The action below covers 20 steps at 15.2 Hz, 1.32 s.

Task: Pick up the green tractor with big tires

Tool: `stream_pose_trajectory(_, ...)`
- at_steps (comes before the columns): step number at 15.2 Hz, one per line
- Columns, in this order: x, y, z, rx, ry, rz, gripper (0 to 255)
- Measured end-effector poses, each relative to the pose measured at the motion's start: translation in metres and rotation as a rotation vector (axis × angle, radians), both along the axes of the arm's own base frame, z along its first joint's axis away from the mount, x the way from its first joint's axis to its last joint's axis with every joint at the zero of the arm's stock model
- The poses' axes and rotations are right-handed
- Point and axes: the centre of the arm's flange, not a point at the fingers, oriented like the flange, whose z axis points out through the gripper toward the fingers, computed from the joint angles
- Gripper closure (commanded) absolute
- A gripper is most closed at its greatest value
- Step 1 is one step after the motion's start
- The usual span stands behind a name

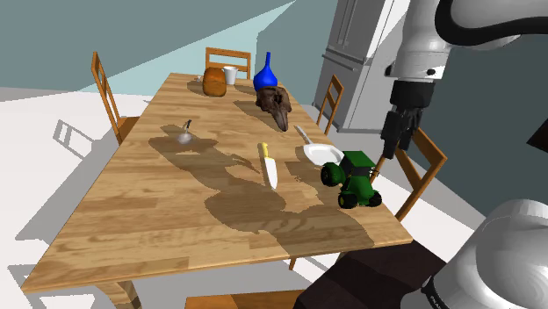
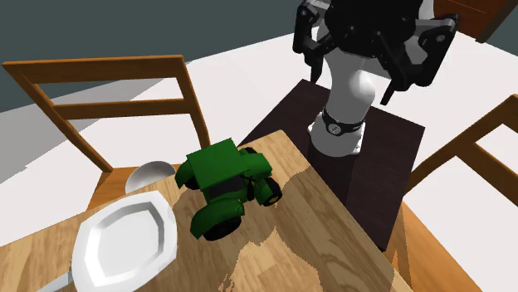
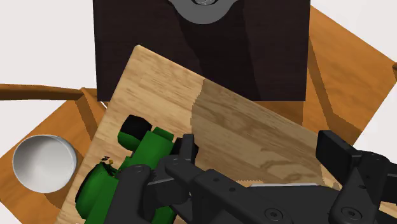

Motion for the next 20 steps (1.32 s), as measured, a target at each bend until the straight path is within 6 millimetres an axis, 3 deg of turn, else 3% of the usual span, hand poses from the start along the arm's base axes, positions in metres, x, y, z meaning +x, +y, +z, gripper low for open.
stream_pose_trajectory(2, -0.001, -0.004, -0.003, -0.004, -0.009, 0.011, 0)
stream_pose_trajectory(7, -0.007, -0.038, -0.041, -0.046, -0.094, 0.119, 0)
stream_pose_trajectory(15, 0.006, -0.107, -0.097, -0.122, -0.248, 0.314, 0)
stream_pose_trajectory(20, 0.020, -0.139, -0.131, -0.161, -0.329, 0.416, 0)
